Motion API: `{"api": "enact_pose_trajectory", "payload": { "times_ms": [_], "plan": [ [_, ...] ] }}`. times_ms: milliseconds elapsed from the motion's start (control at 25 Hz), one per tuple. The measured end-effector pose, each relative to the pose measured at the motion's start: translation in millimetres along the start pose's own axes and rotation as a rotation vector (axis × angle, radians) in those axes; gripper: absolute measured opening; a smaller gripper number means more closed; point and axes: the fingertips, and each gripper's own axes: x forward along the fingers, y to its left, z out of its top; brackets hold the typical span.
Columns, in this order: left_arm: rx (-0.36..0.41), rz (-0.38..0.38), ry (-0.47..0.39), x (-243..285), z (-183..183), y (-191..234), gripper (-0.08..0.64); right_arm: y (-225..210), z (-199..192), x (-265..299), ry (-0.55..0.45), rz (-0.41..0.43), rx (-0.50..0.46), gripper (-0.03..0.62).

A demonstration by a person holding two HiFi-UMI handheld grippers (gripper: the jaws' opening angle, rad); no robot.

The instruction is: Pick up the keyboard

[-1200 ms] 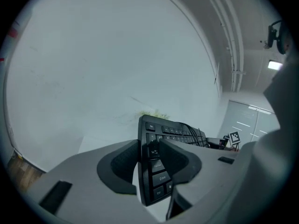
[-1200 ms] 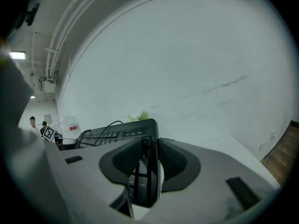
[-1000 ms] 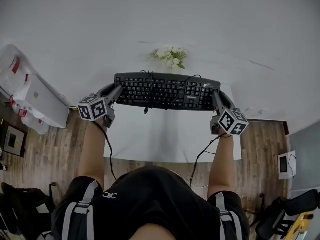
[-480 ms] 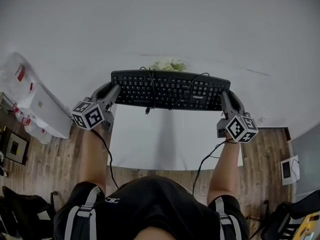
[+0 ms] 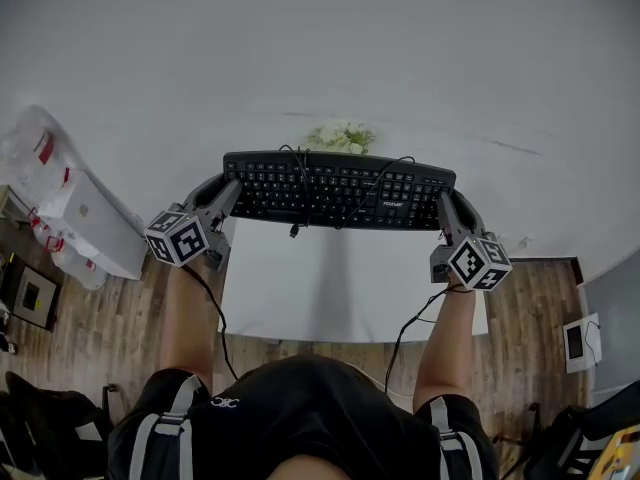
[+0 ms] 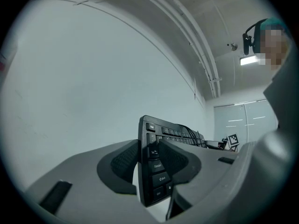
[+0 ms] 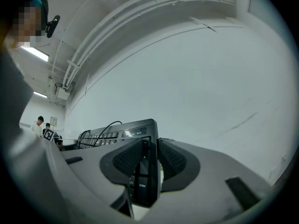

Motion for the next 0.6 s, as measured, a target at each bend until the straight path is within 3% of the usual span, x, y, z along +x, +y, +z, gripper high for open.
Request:
{"api": "enact_pose_trajectory", "payload": {
  "times_ms": [600],
  "plan": [
    [-0.024,0.012,0.014,2,-5,6,0.15,-6,-11,10,0.037,0.005,0.025,0.117]
  ]
}}
